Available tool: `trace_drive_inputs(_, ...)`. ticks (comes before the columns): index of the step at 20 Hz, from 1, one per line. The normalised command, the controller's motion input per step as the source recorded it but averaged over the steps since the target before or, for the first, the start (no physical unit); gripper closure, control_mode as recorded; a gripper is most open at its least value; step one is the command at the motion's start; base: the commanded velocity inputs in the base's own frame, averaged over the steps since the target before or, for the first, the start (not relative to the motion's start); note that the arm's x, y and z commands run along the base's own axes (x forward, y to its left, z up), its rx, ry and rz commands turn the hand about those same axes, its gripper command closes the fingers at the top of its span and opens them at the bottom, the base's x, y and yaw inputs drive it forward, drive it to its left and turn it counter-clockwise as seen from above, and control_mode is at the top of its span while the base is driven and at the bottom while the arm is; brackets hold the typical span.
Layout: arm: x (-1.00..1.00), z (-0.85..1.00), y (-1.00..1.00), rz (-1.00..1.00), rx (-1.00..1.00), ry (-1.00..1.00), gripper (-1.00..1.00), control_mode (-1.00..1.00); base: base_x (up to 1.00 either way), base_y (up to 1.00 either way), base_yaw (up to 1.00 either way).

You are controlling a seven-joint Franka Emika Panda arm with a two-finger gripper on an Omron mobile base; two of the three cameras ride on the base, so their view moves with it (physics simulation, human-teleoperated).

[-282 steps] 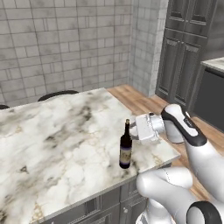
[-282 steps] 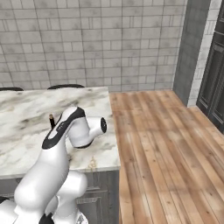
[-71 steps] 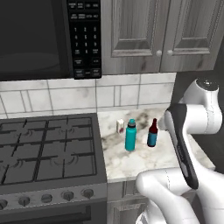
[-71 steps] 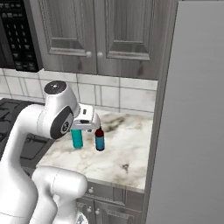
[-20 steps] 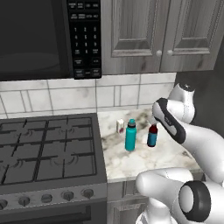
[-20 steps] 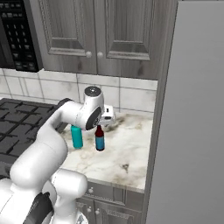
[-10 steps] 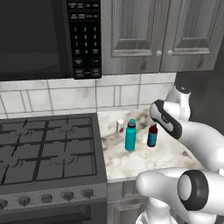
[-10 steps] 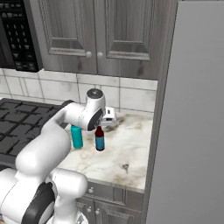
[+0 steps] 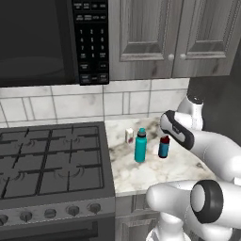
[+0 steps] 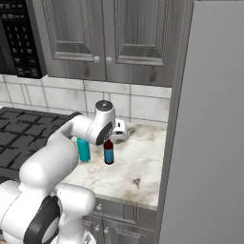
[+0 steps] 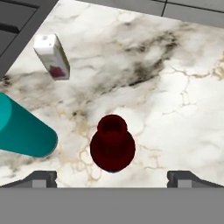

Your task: Move the drinks to the dining counter.

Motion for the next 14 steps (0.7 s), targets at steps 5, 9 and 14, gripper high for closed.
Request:
trace_drive_inputs(5,0.07,-0.20,0.00,0.00,0.00,0.00,-1.00,-1.00,0.00,0.00,0.00)
trace_drive_inputs(9,0.12,-0.10,0.00,0.00,0.00,0.00,-1.00,-1.00,0.00,0.00,0.00)
trace_drive_inputs(14,0.24,-0.09,0.00,0.00,0.00,0.00,-1.00,-1.00,0.00,0.00,0.00)
